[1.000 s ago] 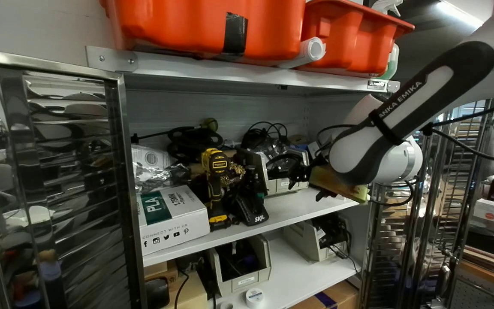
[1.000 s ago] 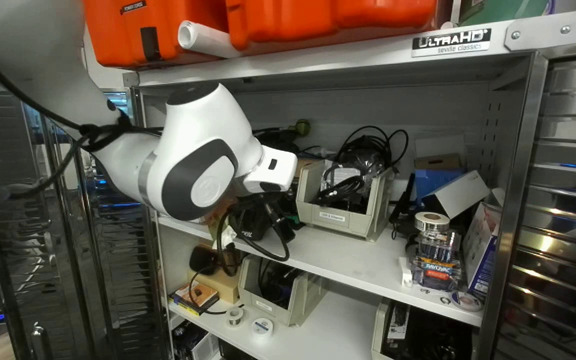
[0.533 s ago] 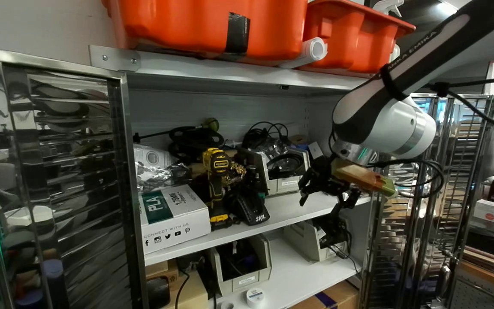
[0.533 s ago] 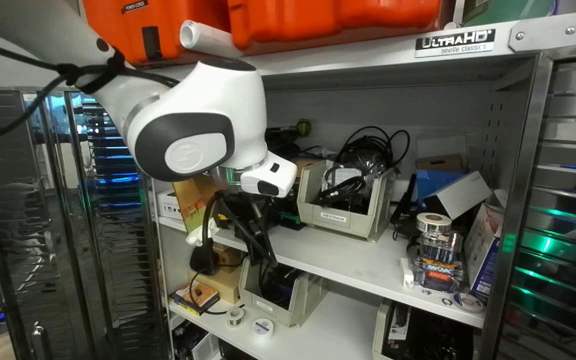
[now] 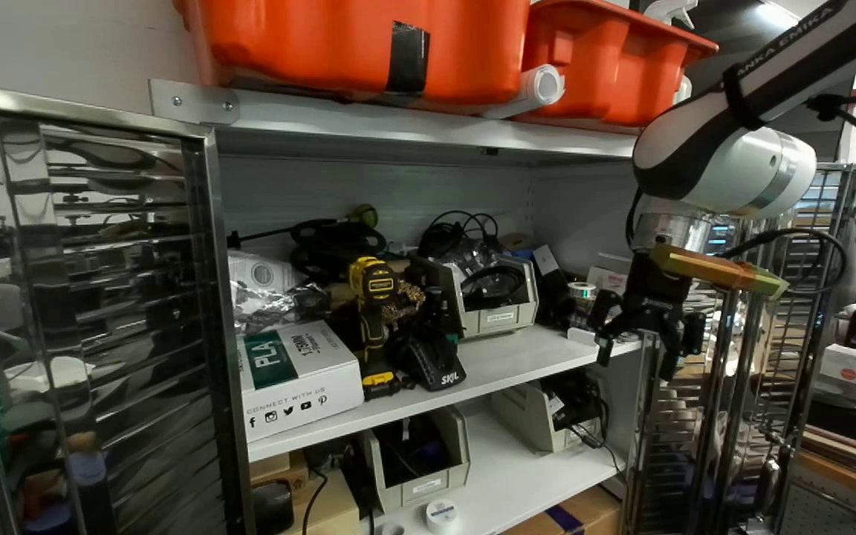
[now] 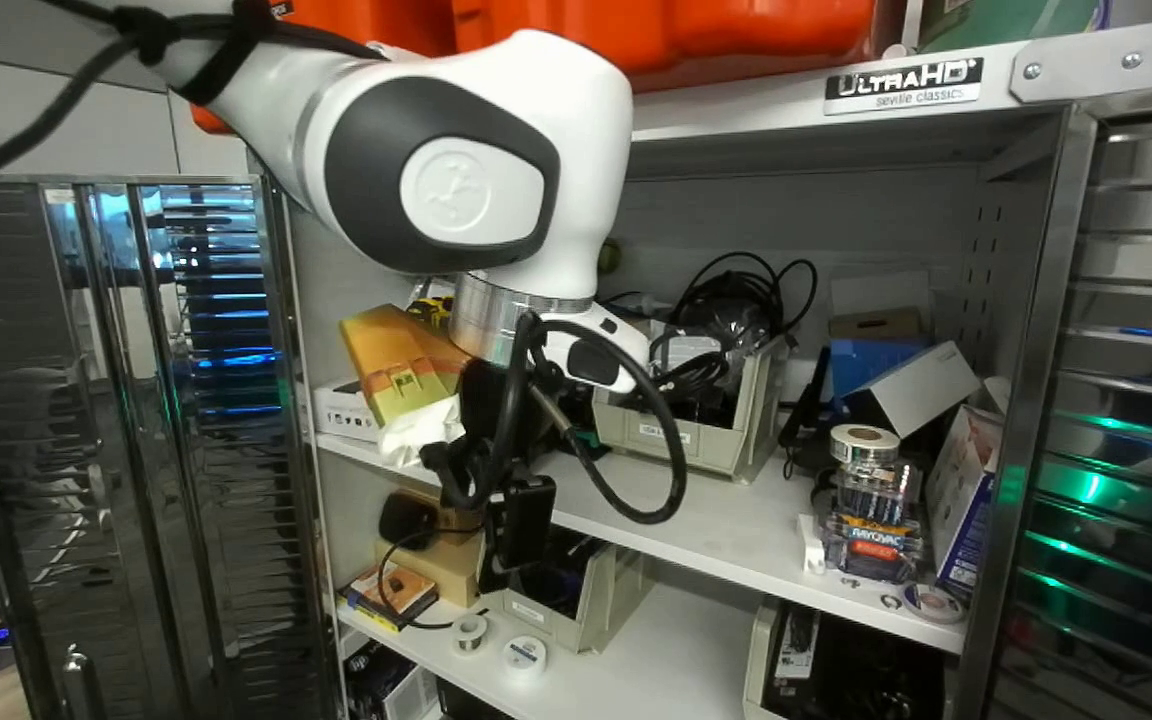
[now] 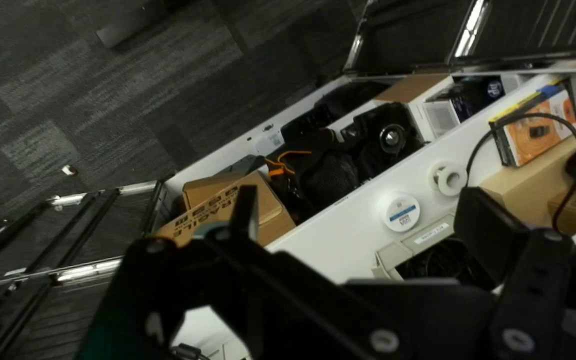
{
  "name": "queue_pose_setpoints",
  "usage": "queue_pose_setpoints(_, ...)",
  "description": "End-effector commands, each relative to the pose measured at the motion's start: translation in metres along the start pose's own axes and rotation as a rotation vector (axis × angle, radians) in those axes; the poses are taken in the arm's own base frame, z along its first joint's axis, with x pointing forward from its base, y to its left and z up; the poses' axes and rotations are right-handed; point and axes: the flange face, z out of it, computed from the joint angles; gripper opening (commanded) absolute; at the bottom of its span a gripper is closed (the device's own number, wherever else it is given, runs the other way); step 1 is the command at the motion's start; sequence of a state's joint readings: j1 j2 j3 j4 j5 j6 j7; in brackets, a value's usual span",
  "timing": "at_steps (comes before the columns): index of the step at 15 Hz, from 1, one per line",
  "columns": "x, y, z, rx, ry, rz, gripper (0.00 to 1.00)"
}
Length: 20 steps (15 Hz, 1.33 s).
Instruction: Pick up the black cable and put it inside the tool box
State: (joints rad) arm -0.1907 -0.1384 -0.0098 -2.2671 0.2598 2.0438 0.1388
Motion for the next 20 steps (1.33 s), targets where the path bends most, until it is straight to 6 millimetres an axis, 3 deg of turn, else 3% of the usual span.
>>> queue_pose_setpoints(1,-0.003,-0.001,-0.015,-0.055,-0.117,-0.072,1.0)
queue_pose_setpoints(7,-0.006,-0.003,-0.016,-0.143,-0.255,-0.224,1.0)
queue_pose_setpoints(14,-0.012,-0.005,-0.002,-0.336,-0.244,-0.524,1.0)
queue_pose_setpoints(15,-0.01,-0.002,-0.001,-0.311,-0.257,-0.434,1.0)
queue_pose_setpoints(20,-0.011,-0.004,0.002,-0.323,-0.264,-0.494,1.0)
